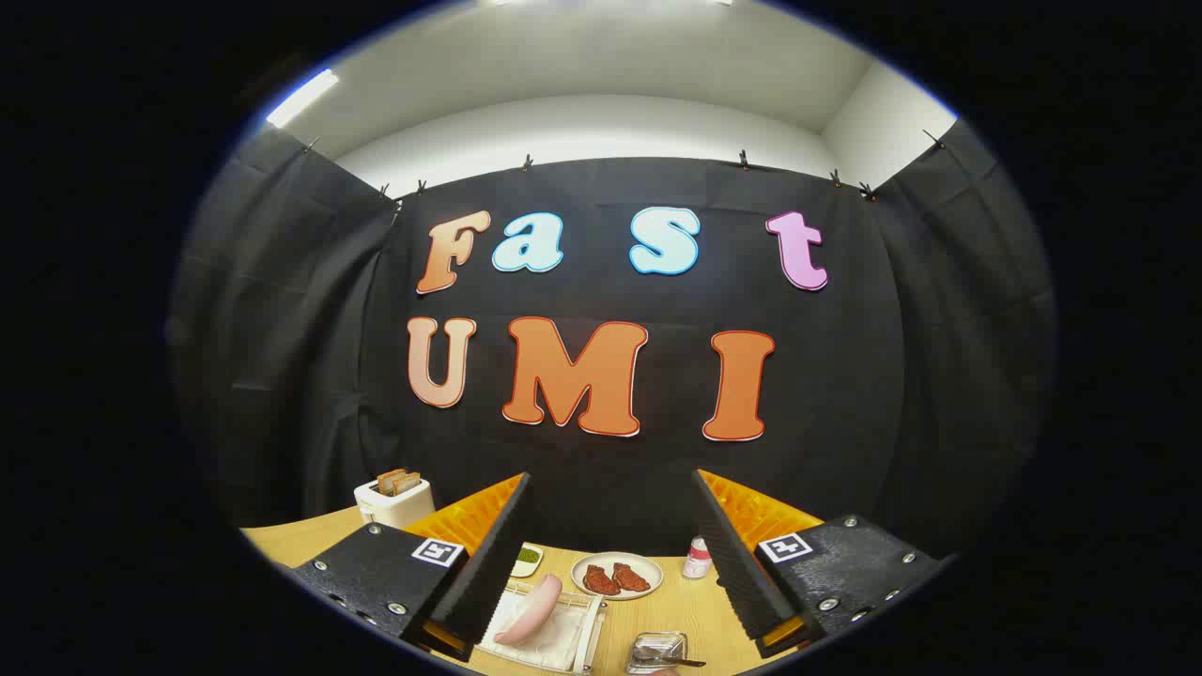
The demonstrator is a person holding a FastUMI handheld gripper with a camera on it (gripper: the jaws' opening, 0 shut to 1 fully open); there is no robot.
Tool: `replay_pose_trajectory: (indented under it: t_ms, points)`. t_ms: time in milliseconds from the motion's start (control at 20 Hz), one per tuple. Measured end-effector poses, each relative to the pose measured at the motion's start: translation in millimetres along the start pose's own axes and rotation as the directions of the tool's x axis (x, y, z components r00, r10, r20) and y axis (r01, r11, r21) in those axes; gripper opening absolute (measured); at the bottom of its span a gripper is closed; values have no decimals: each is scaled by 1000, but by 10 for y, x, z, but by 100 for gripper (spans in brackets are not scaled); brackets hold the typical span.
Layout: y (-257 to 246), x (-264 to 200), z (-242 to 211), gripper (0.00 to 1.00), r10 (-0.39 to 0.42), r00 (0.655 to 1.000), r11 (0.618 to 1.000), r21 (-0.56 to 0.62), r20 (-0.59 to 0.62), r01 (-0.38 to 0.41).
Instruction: Take the plate from the dish rack, then take the spoon from the basket and place it into the plate.
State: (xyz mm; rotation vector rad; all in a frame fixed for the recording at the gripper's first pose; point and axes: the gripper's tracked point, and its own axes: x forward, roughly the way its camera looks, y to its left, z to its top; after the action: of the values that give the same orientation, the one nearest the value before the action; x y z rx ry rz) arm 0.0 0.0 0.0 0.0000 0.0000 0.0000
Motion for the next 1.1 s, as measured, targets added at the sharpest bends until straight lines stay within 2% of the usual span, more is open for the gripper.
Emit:
replay_pose_trajectory:
  t_ms: [1100]
  points:
    - [169, 96, -168, 98, 37, 999, 999, -12, -36, -37]
